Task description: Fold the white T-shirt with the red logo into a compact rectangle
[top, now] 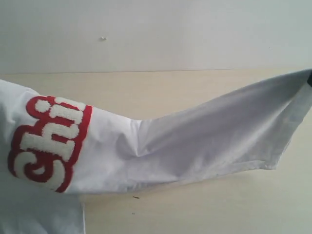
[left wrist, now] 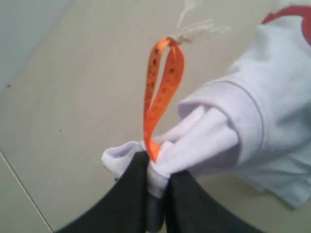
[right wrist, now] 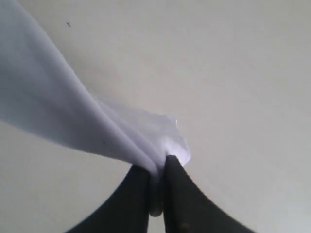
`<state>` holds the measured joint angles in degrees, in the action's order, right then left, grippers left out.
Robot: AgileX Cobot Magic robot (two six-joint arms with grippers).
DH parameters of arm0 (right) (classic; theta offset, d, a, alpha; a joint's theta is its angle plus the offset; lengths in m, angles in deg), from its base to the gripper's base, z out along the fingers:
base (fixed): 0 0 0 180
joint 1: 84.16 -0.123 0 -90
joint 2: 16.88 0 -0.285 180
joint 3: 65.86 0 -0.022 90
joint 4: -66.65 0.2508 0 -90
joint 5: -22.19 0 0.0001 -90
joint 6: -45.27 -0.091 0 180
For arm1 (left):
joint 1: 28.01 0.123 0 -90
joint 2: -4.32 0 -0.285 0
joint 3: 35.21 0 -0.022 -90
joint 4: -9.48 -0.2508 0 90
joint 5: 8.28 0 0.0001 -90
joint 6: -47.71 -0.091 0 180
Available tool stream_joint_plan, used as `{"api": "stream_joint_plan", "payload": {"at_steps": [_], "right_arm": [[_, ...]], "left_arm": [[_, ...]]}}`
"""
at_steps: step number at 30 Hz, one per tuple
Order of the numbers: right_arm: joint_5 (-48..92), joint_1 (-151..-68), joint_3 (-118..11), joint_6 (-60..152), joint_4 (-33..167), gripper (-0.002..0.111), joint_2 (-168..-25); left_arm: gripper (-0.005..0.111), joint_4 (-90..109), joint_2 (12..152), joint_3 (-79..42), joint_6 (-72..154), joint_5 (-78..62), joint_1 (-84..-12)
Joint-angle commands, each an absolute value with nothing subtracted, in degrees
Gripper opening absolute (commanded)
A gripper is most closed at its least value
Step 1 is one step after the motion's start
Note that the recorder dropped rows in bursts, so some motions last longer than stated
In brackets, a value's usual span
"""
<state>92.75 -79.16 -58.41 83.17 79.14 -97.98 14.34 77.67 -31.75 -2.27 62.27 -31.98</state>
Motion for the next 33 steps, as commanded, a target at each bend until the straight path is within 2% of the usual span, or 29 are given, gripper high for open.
{"api": "stream_joint_plan", "payload": {"at_steps": [1, 7, 12, 15, 16, 18, 20, 22, 25, 26, 28, 30, 33], "right_arm": [[87.6, -79.2, -58.3, 82.6, 70.6, 0.0, -110.1], [49.6, -79.2, -58.3, 84.3, 70.1, 0.0, -130.5], [29.5, -79.2, -58.3, 84.3, 66.6, 0.001, -137.5], [22.2, -79.2, -58.3, 84.1, 66.6, 0.015, -140.0], [22.2, -79.2, -58.3, 84.1, 66.6, 0.018, -140.2], [22.5, -79.1, -59.4, 82.8, 67.2, 0.035, -140.9], [23.0, -79.1, -60.7, 78.8, 69.6, 0.04, -140.9], [26.5, -79.1, -62.6, 74.7, 70.9, 0.04, -140.9], [34.3, -79.1, -64.9, 73.0, 70.9, 0.032, -140.9], [37.6, -79.1, -65.7, 73.0, 70.9, 0.023, -140.9], [39.2, -79.1, -66.0, 73.0, 70.9, 0.012, -140.9], [41.2, -79.2, -66.4, 73.0, 70.9, 0.0, -140.9], [42.4, -79.2, -66.4, 72.2, 71.1, 0.0, -140.9]], "left_arm": [[0.0, 10.5, 90.0, -32.0, -4.3, 54.1, -31.9], [0.0, 2.2, 111.5, -32.0, -1.8, 28.7, -31.8], [0.0, 2.1, 119.7, -32.0, 6.1, 14.6, -28.6], [0.002, 2.1, 122.3, -32.0, 6.1, 11.2, -27.4], [0.006, 2.1, 122.7, -32.0, 6.1, 10.7, -27.3], [0.032, 2.1, 123.7, -32.0, 6.1, 9.4, -27.2], [0.05, 2.1, 123.7, -32.0, 6.3, 9.1, -27.2], [0.054, 2.1, 123.7, -32.0, 6.3, 8.9, -27.2], [0.054, 2.1, 123.6, -32.0, 8.9, 7.9, -27.2], [0.054, 2.3, 123.0, -32.0, 12.8, 7.0, -27.2], [0.051, 2.3, 121.9, -32.0, 17.8, 6.8, -27.4], [0.041, 2.3, 120.4, -32.1, 22.4, 6.9, -27.4], [0.017, 2.5, 118.4, -32.1, 27.0, 8.7, -27.4]]}}
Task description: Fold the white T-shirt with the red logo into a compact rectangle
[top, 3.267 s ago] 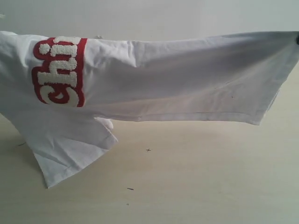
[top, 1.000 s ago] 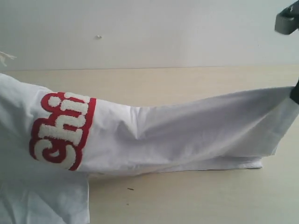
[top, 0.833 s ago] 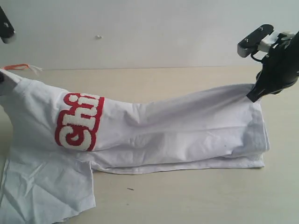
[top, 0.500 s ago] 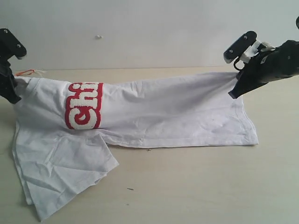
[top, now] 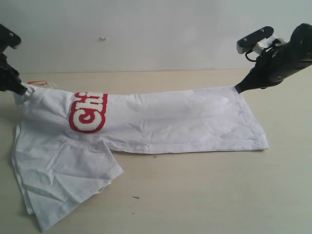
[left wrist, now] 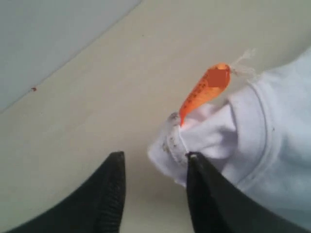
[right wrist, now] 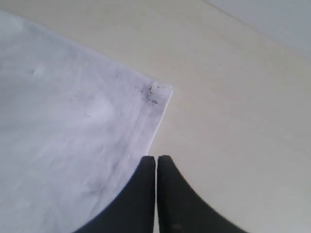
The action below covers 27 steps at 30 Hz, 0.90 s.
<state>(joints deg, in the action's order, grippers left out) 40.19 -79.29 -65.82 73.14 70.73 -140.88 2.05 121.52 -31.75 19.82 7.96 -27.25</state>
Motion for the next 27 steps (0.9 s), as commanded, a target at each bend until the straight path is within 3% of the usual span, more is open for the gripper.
{"api": "stream_joint_plan", "payload": {"at_steps": [1, 2, 7, 12, 15, 27], "right_arm": [[43.0, -79.2, -66.4, 72.0, 71.1, 0.0, -140.9], [43.8, -79.2, -66.4, 72.0, 71.1, 0.0, -140.9], [48.4, -79.2, -66.4, 72.9, 75.3, 0.0, -140.9], [49.4, -79.2, -66.4, 77.1, 79.9, 0.0, -140.9], [49.2, -79.2, -66.4, 78.9, 82.7, 0.0, -140.9], [48.1, -79.2, -67.6, 81.6, 86.1, 0.0, -145.8]], "left_arm": [[0.008, 2.6, 118.0, -32.1, 27.0, 9.8, -27.4], [0.0, 2.8, 117.8, -32.1, 27.0, 11.1, -27.4], [0.0, 9.0, 118.1, -32.1, 19.9, 19.2, -28.8], [0.0, 35.3, 118.9, -32.0, -4.8, 26.2, -28.8], [0.0, 40.6, 121.7, -32.0, -10.3, 28.4, -28.8], [0.0, 32.0, 134.6, -32.4, 10.3, -2.4, -28.0]]}}
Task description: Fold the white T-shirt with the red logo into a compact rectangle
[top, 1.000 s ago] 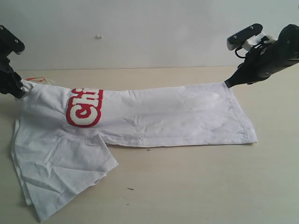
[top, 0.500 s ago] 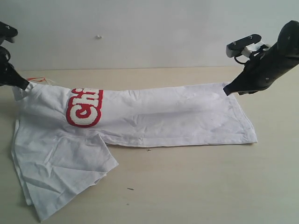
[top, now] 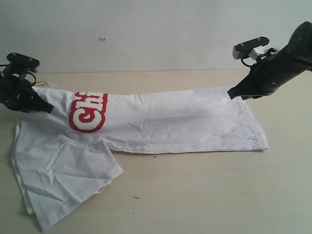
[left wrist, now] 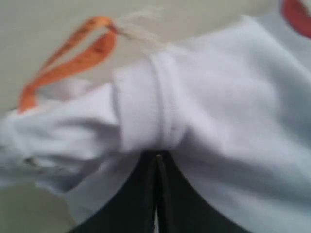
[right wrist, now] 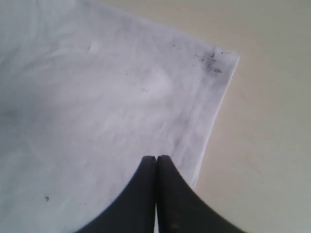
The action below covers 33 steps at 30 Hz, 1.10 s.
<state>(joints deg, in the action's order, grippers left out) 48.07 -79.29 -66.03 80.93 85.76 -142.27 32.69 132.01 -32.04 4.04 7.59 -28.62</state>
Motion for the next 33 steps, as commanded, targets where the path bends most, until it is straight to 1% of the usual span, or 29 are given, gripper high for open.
{"api": "stream_joint_plan", "payload": {"at_steps": [1, 6, 11, 21, 25, 33], "right_arm": [[48.9, -79.2, -68.3, 81.6, 86.1, 0.0, -147.0], [53.6, -79.2, -72.5, 81.6, 86.1, 0.0, -151.4], [52.7, -79.2, -73.0, 81.1, 86.1, 0.0, -151.7], [52.7, -79.2, -73.0, 80.6, 85.9, 0.0, -154.4], [52.4, -79.2, -73.0, 80.6, 85.8, 0.0, -153.7], [50.9, -79.2, -73.0, 79.4, 85.8, 0.0, -151.9]], "left_arm": [[0.0, 32.0, 135.5, -32.8, 10.5, -3.0, -28.0], [0.0, 32.2, 139.4, -35.5, 10.8, -2.9, -27.3], [0.0, 32.2, 140.7, -36.1, 12.9, -1.6, -25.6], [0.0, 31.0, 140.7, -36.1, 10.7, 7.4, -23.3], [0.0, 31.3, 139.8, -36.1, 10.5, 7.8, -23.5], [0.0, 31.4, 133.7, -36.1, 10.3, 9.0, -23.9]]}}
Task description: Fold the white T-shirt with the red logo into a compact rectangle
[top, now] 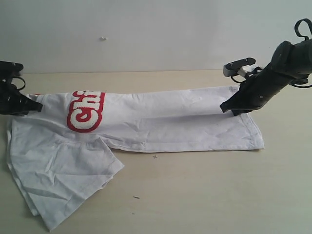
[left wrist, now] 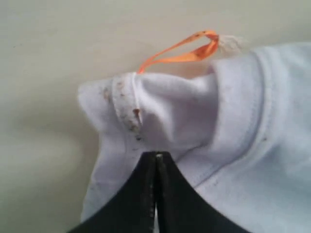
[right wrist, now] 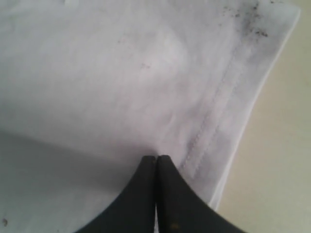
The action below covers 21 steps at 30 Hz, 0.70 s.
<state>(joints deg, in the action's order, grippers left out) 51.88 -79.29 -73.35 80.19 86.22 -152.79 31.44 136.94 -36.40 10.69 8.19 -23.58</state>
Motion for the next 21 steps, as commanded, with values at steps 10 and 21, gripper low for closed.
{"api": "stream_joint_plan", "payload": {"at_steps": [10, 21], "right_arm": [[50.8, -79.2, -73.0, 79.5, 86.1, 0.0, -152.6], [51.1, -79.2, -73.0, 79.6, 86.1, 0.0, -152.6]], "left_arm": [[0.0, 44.2, 139.8, -37.6, -4.3, 13.1, -25.1], [0.0, 42.0, 146.8, -41.6, -3.3, 18.4, -24.9]]}}
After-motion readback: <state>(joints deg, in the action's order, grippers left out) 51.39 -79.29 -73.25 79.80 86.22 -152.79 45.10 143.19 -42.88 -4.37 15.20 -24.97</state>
